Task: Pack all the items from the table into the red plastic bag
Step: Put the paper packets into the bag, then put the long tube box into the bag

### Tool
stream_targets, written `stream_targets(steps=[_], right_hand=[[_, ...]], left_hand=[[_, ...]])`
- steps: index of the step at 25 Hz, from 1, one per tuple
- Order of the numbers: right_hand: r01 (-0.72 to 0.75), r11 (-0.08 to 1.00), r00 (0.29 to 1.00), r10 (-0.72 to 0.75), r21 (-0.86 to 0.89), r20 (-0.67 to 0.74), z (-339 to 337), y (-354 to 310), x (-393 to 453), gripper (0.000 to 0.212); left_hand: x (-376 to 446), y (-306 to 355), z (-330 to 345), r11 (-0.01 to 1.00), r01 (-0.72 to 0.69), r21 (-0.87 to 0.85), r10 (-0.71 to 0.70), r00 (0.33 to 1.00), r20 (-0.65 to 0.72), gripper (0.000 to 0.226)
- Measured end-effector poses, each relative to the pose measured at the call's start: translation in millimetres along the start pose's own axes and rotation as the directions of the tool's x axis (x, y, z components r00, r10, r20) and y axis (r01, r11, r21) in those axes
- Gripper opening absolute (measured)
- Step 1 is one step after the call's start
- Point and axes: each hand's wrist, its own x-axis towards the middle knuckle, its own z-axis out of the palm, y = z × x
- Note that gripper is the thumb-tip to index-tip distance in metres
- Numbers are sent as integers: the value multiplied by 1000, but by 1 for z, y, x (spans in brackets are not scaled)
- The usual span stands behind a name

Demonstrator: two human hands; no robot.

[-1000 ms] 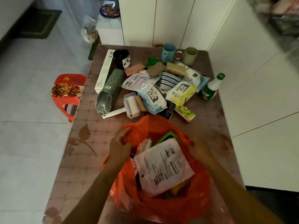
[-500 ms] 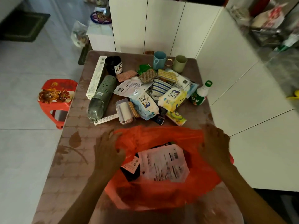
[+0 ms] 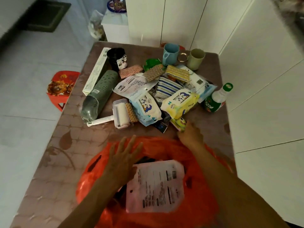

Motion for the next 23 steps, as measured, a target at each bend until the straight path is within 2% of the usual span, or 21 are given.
stream_targets(steps=[2,4,6,7,9,11,13,14,15,17,18,19,20,21,23], right_hand=[[65,996,998,-63,-64,20,0,5,10,68],[145,987,987,-149,65,53,-18,5,4,61],[156,964,982,-174,217,69,-44,7,-19,47],[121,946,986,-150,299,76,-61,10,-33,45],[-17,860,988,-65,510,143,-96,24,-66,57],[-171,731,971,11,661,239,-118,54,-105,71],[-324,527,918,-28,786,397,-118,97,-142,74],[-404,406,862,-131,820,490,-111,114,-160,76],[-461,350,795,-243,815,555,-105,121,-175,81],[-455,344,679,-463,821,570,-92,106,-183,82],[-405,374,664,-507,834,550,-80,84,-179,78],[-330,453,687,-487,828,540,-68,56,-175,76],[-246,536,740,-434,807,513,-55,24,-171,74],[-203,565,784,-396,800,478,-43,-7,-167,72],[-189,476,834,-384,859,396,-24,-48,-159,63]], left_hand=[[-2,-3,3,998,30,-50,-32,999,-26,90],[-5,-9,-1,991,27,-132,-40,995,-95,79],[-9,-15,-8,973,-26,-228,-26,975,-222,61],[-10,-17,-12,962,-74,-261,-10,952,-305,50],[-14,-19,-21,934,-183,-306,39,907,-420,27],[-16,-23,-28,892,-259,-370,83,899,-430,14],[-16,-28,-30,865,-283,-414,114,915,-388,15],[-17,-29,-30,869,-280,-409,125,922,-365,21],[-17,-29,-28,877,-276,-394,134,926,-352,26],[-18,-27,-28,879,-293,-377,152,920,-360,29],[-19,-26,-29,874,-298,-383,162,923,-349,27],[-19,-24,-29,873,-286,-394,151,928,-340,25],[-20,-24,-28,879,-247,-408,116,940,-321,25],[-22,-25,-26,893,-196,-405,77,953,-292,30],[-28,-32,-23,923,-141,-357,54,968,-245,52]])
